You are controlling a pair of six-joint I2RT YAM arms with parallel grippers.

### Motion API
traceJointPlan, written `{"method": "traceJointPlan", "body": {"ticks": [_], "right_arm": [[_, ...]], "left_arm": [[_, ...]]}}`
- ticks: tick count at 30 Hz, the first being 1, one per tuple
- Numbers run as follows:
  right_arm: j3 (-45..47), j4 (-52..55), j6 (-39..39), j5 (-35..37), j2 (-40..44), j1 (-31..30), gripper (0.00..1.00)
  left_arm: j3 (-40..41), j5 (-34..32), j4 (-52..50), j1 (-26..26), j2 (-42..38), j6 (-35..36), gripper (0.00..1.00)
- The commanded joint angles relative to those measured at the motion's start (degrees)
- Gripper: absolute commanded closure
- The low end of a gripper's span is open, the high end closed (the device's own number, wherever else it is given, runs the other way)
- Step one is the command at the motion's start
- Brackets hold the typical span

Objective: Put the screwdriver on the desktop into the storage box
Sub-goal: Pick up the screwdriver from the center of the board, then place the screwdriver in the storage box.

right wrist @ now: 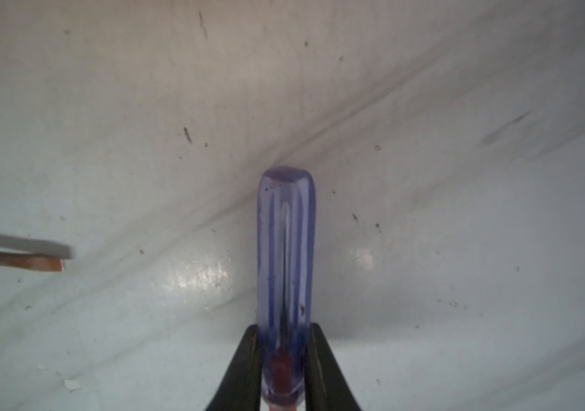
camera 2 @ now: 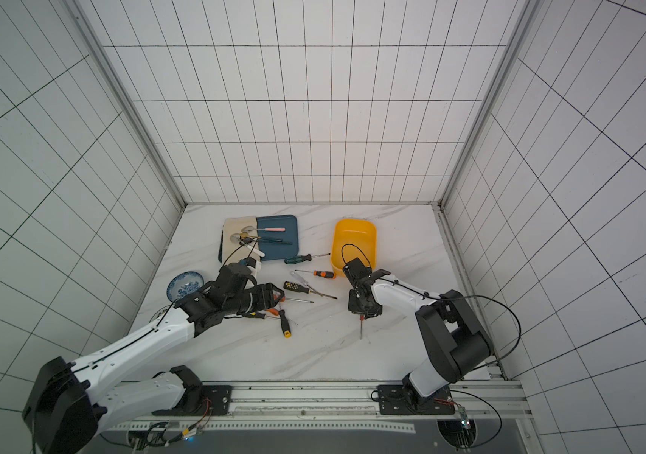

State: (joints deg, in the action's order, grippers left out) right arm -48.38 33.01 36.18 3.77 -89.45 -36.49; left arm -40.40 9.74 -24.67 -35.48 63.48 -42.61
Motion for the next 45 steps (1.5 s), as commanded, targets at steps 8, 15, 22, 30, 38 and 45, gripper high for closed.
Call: {"method": "traceJointPlan", "body": {"ticks": [8,15,22,30,38,45], "right_arm": [[0.6,-0.1,0.0,-0.9,2.9,-0.5,0.88],[1.4,2.5,0.2,-2.4,10.6,-0.8,0.88],[-0.9,7.1,-0.6,-4.0,17.7,-1.1,0.88],[-10.9,8.7,-4.3,-5.2,15.9,-0.2,0.88],[-25.7,11.5,-8.8,-5.6,4.8,3.1,0.88],[-35.9,12.1,-10.5,-6.4,-5.0,6.7,0.88]], "left_arm": [[0.9,0.9,1.1,-0.4,0.2,-0.1,0.30],[1.2,1.9,2.6,-0.7,0.1,-0.1,0.30],[1.3,3.3,4.9,-0.7,0.6,-0.5,0.29],[1.6,4.1,5.4,-0.7,0.8,-1.1,0.29],[2.0,2.6,3.6,-0.7,-2.7,-0.5,0.29],[2.1,1.7,2.2,-0.6,-4.0,-0.4,0.29]]}}
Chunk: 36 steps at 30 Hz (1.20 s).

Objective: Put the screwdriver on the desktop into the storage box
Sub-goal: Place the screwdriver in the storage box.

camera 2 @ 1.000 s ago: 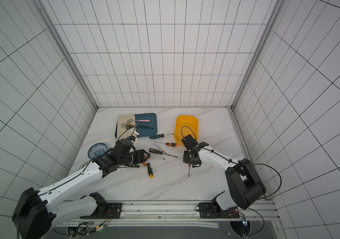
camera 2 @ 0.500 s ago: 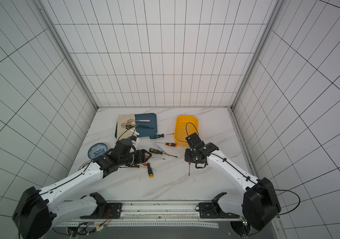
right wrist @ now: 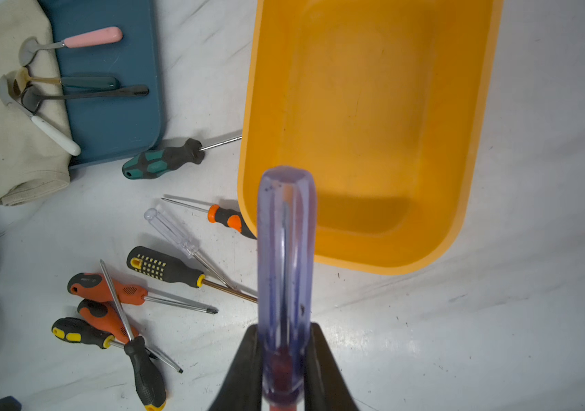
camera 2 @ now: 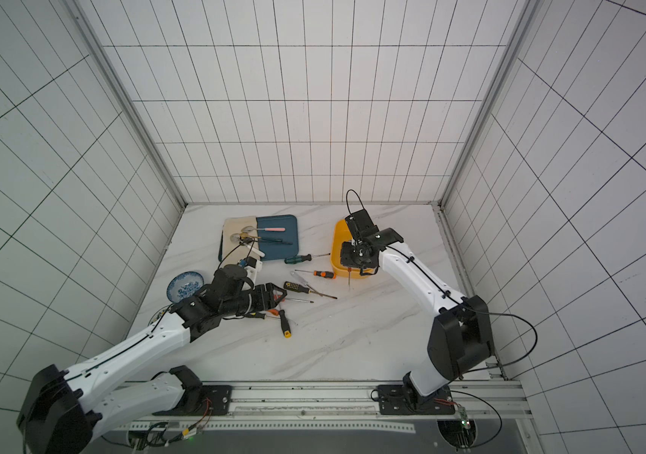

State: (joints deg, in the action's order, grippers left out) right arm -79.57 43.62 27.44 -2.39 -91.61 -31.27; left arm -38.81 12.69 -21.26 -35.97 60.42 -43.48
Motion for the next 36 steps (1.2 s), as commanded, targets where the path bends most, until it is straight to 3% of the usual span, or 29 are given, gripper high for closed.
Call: {"method": "traceJointPlan", "body": {"ticks": [1,23,33,36], "right_arm": [[-5.9,1.6,-1.8,-0.5,-4.1,2.0,0.88],[-29.6,0.2,-0.8,-5.5,-34.1,6.7,0.87],[-32.9,-1.3,0.0,-7.3,-39.4,6.7,0.84],[-33.3,-1.4,0.1,-7.4,-39.8,6.7,0.79]], "left_arm": [[0.5,-1.3,-1.5,-0.1,-1.0,0.5,0.29],[2.3,-2.6,-4.1,0.0,-4.0,-0.4,0.29],[2.4,-2.6,-4.8,0.4,-4.1,0.0,0.28],[2.3,-2.5,-4.8,0.6,-3.8,0.0,0.28]]}}
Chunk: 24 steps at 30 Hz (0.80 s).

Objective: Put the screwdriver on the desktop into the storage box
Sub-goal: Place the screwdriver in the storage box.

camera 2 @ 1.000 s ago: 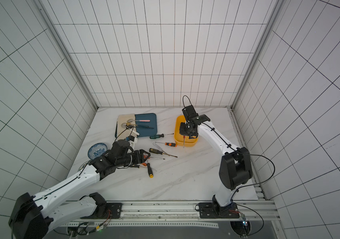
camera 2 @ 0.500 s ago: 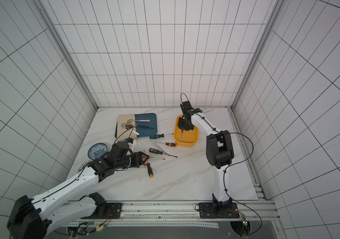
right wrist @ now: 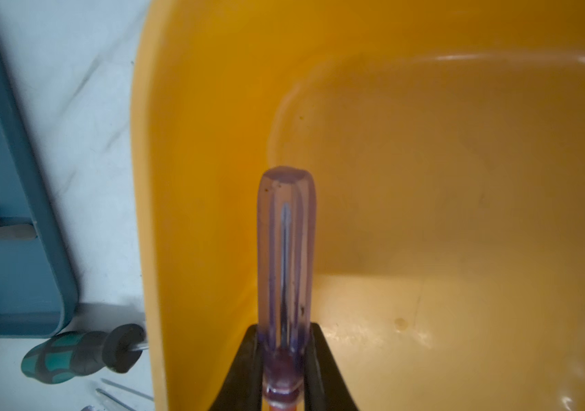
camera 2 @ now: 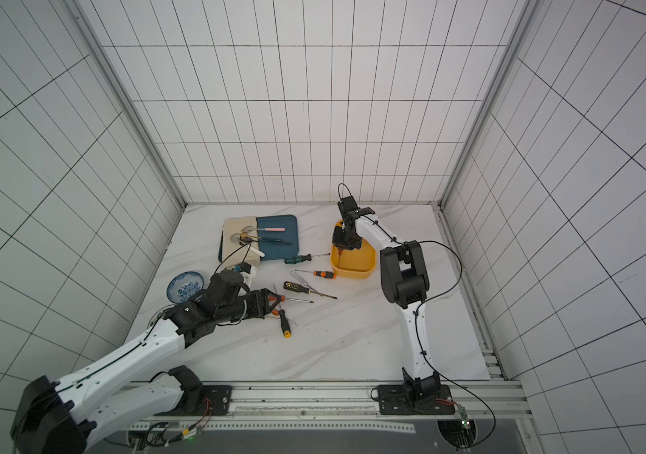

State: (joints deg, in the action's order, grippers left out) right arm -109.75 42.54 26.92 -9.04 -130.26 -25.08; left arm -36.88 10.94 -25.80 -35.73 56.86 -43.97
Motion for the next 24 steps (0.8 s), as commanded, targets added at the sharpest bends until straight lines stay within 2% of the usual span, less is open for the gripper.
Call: {"method": "traceJointPlan", "body": {"ticks": [1,4,8,16,24], "right_arm": [[-3.0,-0.3,0.7,-0.7,-1.1,0.5,0.75],[-2.5,-0.1,0.5,-0.2,-0.7,0.5,0.68],[-1.7,0.4,0.4,-0.3,0.3,0.5,0.64],[3.7,0.4,-0.6,1.1,7.8,0.5,0.64],[13.4,0.4,-1.2,2.4,18.8,0.3,0.64]], "left_arm": [[0.4,-0.7,-0.3,0.5,-0.2,0.5,0.28],[0.3,-0.4,-0.1,0.7,0.2,0.6,0.28],[0.4,-0.1,0.2,0.8,0.8,0.5,0.28],[0.0,0.0,0.3,1.0,1.0,0.9,0.28],[-0.6,0.0,0.3,1.1,1.5,1.0,0.28]]}}
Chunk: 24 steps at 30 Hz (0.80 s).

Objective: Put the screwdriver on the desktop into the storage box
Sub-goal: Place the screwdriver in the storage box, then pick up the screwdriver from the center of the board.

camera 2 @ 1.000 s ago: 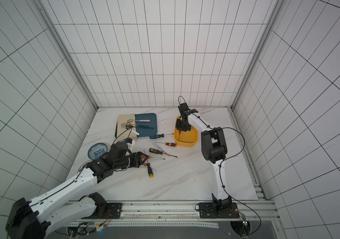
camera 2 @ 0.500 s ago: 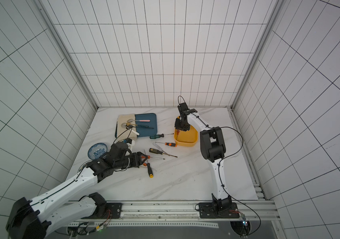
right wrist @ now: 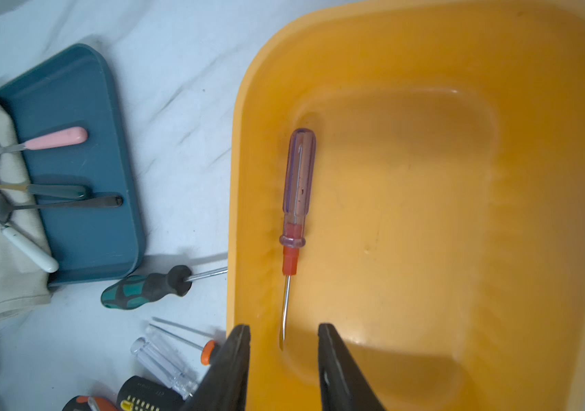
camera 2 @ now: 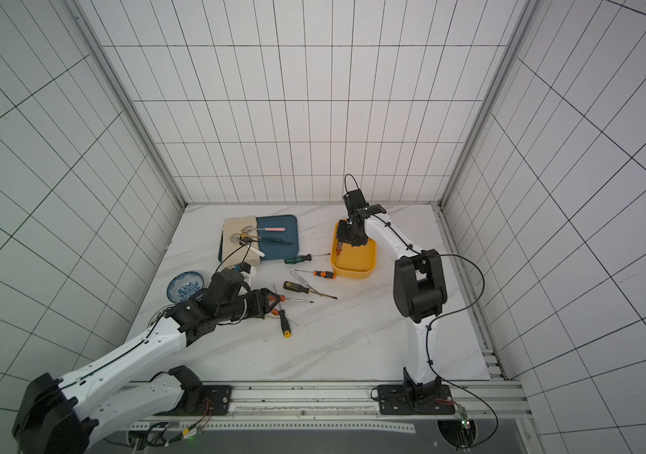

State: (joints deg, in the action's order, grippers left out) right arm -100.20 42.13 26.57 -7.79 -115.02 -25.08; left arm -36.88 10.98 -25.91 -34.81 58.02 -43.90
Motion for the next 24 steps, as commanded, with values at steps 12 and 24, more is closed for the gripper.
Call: {"method": "traceJointPlan", "body": {"ticks": [12,24], "right_arm": [[23.3,-2.2,-0.7,1.5,22.1,-3.3,0.64],[42.2,-5.7,3.5,2.5,38.9,-9.2,0.64]], "left_arm": [[-1.7,0.1,0.0,0.0,3.0,-0.3,0.30],[-1.4,-0.3,0.6,-2.7,7.9,-0.8,0.35]]}}
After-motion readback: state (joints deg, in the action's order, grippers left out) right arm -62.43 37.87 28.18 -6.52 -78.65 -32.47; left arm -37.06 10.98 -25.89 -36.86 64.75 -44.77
